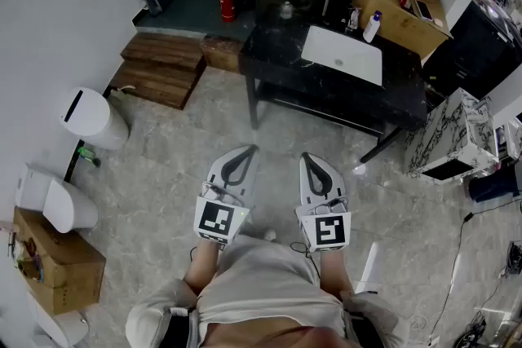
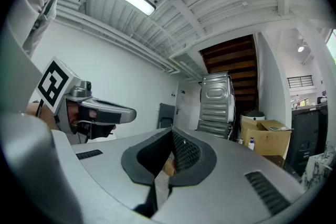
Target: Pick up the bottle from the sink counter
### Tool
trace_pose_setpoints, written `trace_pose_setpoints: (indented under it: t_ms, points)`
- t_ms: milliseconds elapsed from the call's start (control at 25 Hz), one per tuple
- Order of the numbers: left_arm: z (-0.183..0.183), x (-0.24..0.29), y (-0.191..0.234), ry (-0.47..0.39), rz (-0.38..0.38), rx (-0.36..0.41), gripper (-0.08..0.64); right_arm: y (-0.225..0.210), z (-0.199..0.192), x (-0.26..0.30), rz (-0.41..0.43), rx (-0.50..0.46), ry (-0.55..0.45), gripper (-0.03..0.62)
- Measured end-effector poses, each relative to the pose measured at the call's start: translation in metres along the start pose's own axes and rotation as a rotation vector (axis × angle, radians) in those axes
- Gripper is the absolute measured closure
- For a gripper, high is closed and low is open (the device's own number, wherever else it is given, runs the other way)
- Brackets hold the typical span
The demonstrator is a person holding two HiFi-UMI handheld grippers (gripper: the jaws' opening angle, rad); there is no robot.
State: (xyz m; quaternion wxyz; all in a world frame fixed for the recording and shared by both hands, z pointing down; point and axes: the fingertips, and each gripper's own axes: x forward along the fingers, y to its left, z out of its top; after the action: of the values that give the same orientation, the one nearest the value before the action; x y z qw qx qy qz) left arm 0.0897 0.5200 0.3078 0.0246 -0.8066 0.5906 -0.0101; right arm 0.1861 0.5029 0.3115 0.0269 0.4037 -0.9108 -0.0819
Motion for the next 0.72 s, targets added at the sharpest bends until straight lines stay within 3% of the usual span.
trace_pose_setpoints:
  t_ms: [240, 720]
  points:
    - [-0.003, 0.015, 0.010, 0.008, 0.006, 0.002, 0.558, -0.003, 0.003, 0.015, -0.005, -0.005, -0.038, 0.600]
    - [-0.018, 0.072, 0.051, 0.011, -0.009, -0.012, 0.558, -0.025, -0.022, 0.078, 0.013, 0.013, 0.026, 0.600]
